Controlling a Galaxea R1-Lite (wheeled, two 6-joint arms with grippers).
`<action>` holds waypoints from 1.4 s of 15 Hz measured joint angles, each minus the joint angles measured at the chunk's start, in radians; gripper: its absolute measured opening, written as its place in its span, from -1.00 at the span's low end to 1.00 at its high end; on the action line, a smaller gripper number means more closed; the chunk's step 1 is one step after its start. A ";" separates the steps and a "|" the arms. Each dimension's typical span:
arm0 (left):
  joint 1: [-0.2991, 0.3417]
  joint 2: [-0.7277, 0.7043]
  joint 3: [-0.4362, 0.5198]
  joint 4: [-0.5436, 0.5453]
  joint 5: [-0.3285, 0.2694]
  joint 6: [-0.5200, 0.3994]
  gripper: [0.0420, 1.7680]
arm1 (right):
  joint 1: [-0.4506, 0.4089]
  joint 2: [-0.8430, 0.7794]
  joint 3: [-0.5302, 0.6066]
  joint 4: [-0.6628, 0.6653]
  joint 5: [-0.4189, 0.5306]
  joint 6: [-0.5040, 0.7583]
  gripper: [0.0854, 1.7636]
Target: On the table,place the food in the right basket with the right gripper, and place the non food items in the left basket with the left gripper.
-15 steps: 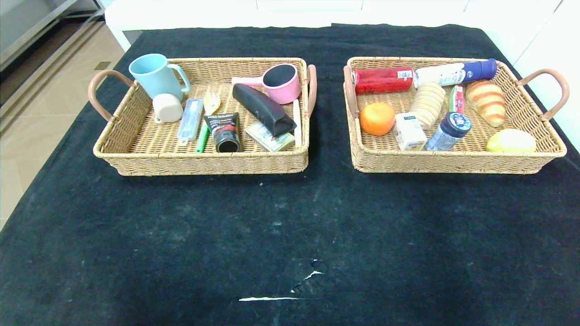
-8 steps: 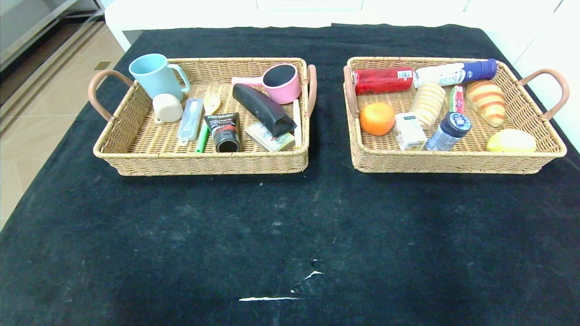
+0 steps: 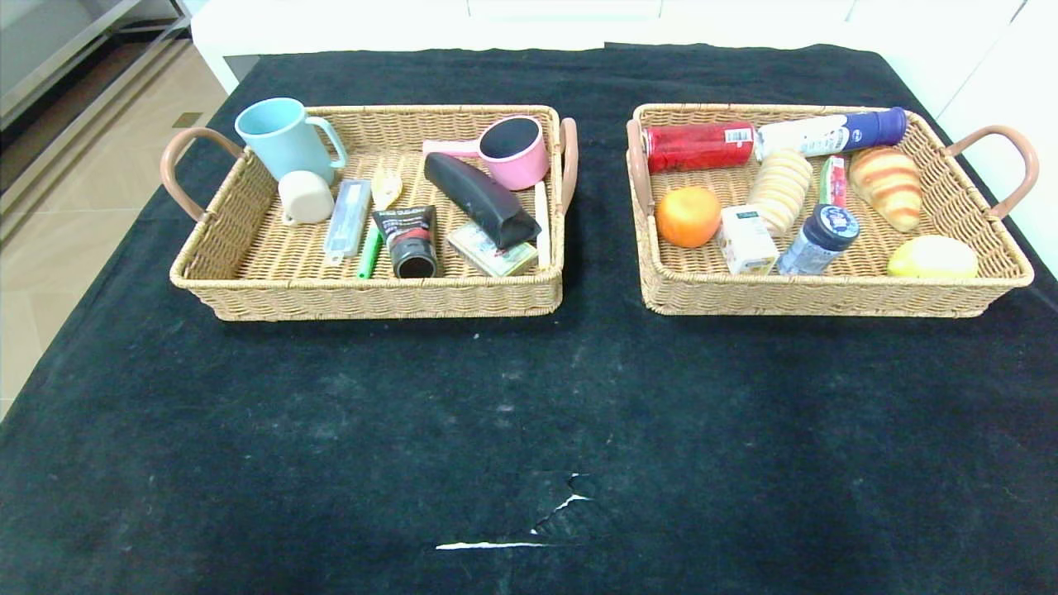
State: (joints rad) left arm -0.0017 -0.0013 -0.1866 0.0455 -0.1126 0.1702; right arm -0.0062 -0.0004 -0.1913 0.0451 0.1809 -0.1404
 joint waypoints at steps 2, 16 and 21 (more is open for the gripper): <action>0.000 0.000 0.033 0.000 0.014 0.000 0.94 | 0.000 0.000 0.051 -0.005 -0.027 0.000 0.92; 0.000 0.000 0.167 0.004 0.078 -0.043 0.94 | 0.000 -0.001 0.172 -0.003 -0.139 0.022 0.92; 0.000 0.000 0.172 0.010 0.079 -0.090 0.94 | 0.002 -0.001 0.174 -0.003 -0.165 0.101 0.92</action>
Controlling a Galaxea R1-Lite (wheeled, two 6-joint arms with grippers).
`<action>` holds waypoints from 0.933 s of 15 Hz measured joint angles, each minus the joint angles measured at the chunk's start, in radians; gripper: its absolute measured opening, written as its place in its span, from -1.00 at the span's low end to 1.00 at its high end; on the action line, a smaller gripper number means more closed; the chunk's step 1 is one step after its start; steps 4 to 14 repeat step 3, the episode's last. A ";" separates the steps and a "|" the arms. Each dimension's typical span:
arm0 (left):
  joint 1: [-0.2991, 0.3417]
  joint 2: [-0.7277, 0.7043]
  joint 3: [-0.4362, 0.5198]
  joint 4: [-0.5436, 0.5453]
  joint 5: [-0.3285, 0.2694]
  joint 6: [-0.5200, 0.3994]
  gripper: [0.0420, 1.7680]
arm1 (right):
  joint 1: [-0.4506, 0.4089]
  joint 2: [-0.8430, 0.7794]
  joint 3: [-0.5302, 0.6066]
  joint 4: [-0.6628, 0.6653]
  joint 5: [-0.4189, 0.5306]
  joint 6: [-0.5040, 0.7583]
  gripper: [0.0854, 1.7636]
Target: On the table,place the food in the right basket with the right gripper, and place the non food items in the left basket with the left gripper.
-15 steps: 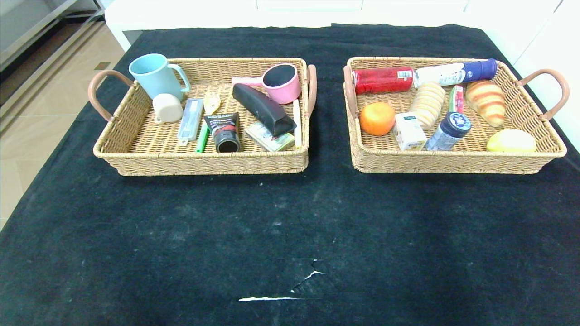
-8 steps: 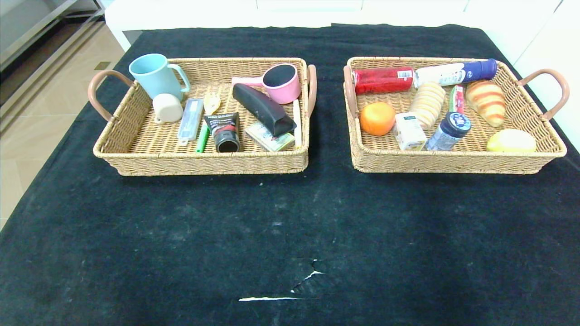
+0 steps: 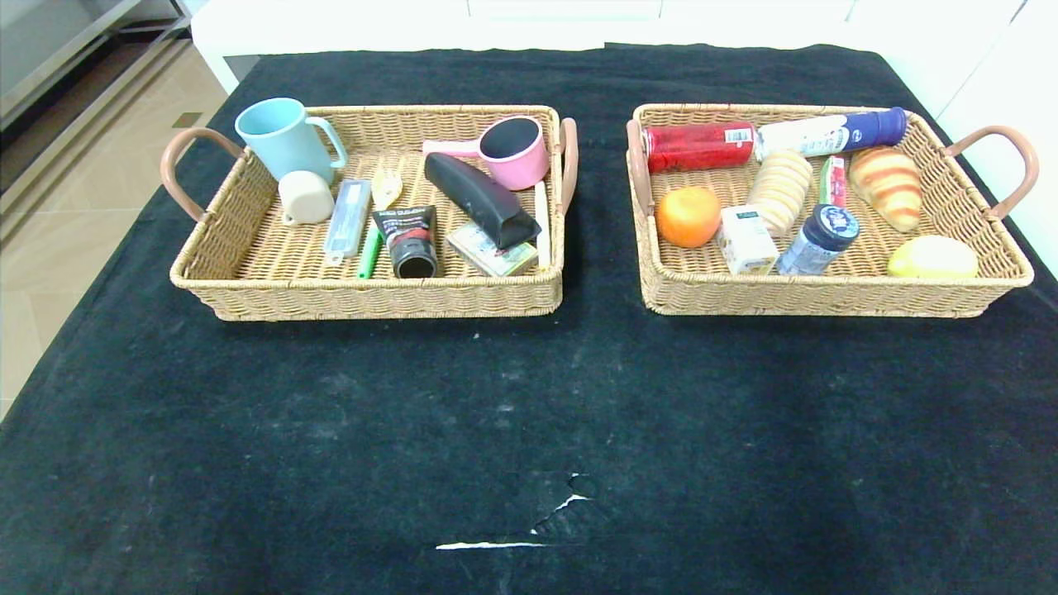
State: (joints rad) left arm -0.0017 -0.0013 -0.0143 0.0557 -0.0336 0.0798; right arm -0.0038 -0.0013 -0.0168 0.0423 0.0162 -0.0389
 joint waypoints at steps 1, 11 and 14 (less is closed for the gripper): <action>0.000 0.000 0.001 -0.003 0.002 -0.010 0.94 | 0.001 0.000 0.000 0.000 -0.002 0.009 0.92; 0.000 0.000 0.002 -0.006 0.004 -0.030 0.94 | 0.001 0.000 0.000 0.000 -0.002 0.011 0.92; 0.000 0.000 0.002 -0.006 0.004 -0.030 0.94 | 0.001 0.000 0.000 0.000 -0.002 0.011 0.92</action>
